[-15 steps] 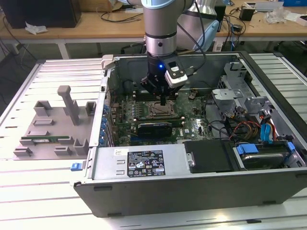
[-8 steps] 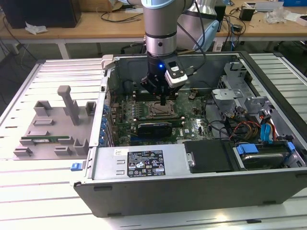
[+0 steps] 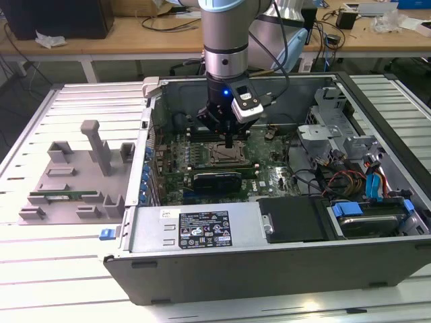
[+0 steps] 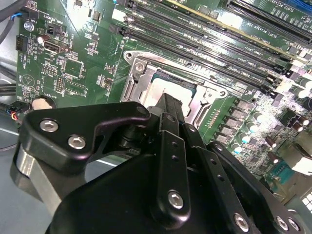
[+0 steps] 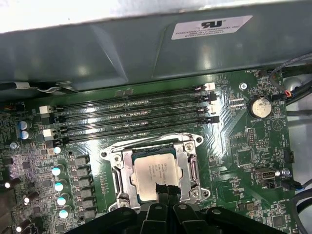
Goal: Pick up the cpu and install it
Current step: 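Install the first cpu locking lever, then install the second cpu locking lever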
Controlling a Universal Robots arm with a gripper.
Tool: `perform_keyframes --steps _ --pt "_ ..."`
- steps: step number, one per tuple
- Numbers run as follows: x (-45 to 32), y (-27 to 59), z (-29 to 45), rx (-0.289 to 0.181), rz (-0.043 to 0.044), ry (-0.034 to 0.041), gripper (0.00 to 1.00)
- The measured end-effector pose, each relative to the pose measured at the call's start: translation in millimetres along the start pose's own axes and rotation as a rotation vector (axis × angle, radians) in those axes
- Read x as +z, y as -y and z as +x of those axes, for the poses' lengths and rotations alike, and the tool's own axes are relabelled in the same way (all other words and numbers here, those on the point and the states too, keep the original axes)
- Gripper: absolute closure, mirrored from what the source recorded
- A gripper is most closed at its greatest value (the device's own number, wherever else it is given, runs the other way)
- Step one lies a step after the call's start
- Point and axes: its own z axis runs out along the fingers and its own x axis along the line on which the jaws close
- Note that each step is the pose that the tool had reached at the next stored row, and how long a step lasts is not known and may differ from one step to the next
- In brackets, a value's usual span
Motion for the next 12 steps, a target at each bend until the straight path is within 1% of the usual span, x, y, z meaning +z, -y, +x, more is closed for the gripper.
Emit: perform_keyframes --steps 12 --pt "-1.2 0.1 -0.1 0.0 0.0004 -0.0002 0.89"
